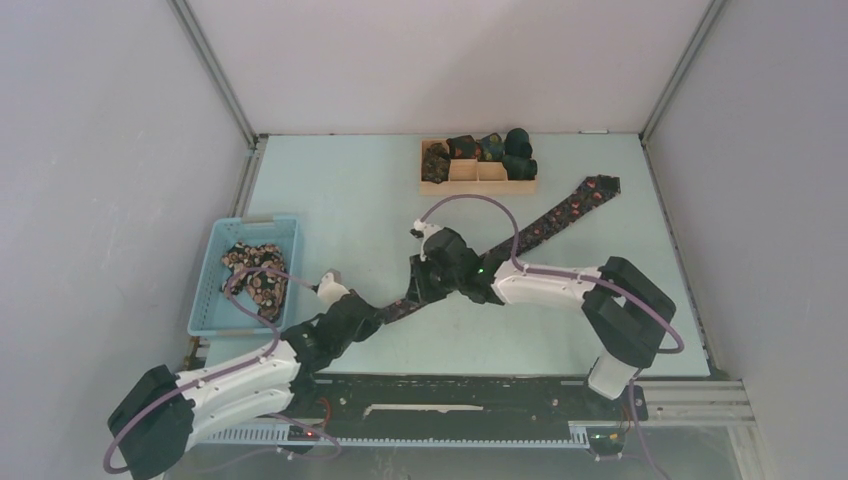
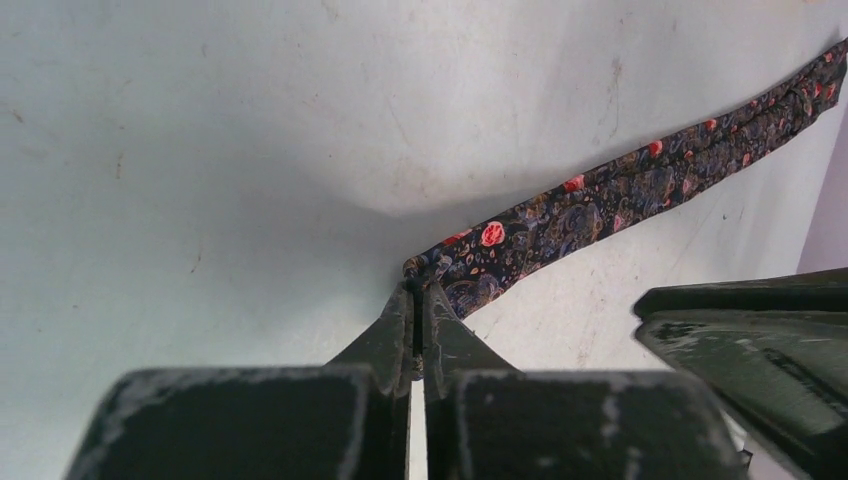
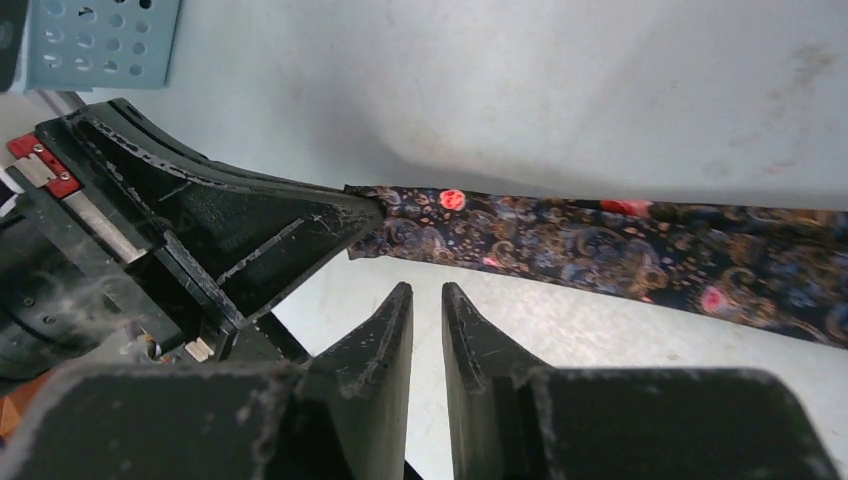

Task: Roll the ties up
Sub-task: Roll the tie at the center of the board.

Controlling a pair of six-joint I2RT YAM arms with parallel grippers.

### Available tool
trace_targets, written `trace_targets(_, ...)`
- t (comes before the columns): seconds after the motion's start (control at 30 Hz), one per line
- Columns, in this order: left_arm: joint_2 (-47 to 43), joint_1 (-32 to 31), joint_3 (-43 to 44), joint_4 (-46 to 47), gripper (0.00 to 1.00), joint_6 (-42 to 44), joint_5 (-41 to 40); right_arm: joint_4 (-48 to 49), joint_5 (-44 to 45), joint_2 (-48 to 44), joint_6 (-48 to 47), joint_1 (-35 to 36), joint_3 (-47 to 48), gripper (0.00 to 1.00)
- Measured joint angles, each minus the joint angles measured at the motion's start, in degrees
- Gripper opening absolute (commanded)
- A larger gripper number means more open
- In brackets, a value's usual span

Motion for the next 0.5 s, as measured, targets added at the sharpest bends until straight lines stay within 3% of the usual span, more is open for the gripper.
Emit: trace_targets(0.5,-3.7,0.0,0.0,-3.0,0.00,0.9,-0.5,3.1,-3.0,10.6,2.5,3.1,2.7,0.17)
